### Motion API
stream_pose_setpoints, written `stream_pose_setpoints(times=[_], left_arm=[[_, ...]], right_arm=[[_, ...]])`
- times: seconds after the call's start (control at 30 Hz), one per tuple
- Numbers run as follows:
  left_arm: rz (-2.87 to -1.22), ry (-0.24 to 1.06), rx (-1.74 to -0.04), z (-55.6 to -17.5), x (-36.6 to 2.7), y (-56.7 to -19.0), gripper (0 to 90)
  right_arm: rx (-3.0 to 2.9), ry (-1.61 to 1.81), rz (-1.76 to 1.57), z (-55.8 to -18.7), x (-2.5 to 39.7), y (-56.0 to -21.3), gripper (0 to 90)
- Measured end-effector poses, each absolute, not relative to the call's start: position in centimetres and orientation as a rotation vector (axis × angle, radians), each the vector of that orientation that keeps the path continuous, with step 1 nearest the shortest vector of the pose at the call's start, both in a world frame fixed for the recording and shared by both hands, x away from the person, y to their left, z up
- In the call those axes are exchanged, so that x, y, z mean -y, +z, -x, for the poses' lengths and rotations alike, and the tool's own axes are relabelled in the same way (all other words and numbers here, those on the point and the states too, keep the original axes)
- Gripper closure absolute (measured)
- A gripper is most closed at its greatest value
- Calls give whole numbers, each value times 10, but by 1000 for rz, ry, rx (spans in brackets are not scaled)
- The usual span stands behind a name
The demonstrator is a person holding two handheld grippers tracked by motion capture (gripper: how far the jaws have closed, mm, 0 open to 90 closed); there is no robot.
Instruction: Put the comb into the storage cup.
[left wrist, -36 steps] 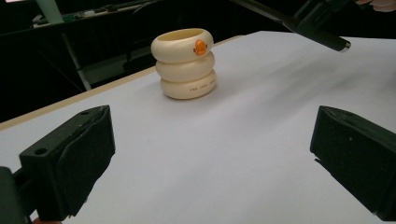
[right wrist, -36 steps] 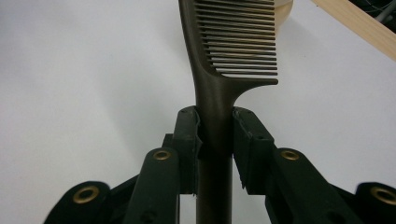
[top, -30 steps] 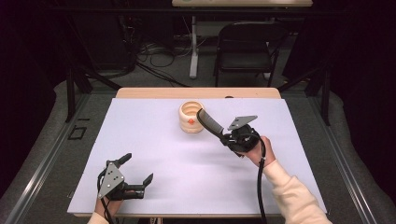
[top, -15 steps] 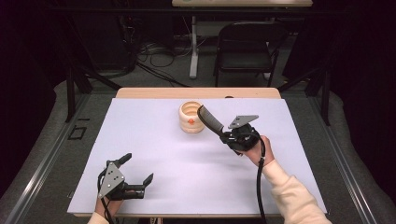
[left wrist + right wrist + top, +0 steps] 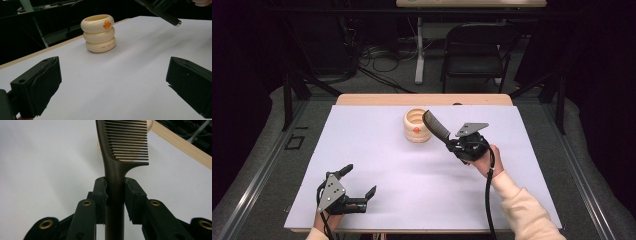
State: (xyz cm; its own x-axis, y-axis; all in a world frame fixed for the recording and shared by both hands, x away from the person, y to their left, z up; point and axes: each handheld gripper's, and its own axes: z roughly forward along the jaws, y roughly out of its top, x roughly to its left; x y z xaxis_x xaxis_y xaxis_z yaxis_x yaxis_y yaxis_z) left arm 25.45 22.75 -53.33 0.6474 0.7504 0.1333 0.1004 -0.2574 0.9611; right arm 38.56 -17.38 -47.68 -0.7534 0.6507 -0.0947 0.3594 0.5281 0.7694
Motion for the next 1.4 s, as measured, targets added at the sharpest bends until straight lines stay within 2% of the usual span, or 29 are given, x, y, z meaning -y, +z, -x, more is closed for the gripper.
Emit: stream_pose_setpoints(times=[1.4], left_arm=[[-1743, 724, -692, -255, -227, -533, 1]], right_arm=[[-2286, 1197, -882, -396, 171, -480, 722]])
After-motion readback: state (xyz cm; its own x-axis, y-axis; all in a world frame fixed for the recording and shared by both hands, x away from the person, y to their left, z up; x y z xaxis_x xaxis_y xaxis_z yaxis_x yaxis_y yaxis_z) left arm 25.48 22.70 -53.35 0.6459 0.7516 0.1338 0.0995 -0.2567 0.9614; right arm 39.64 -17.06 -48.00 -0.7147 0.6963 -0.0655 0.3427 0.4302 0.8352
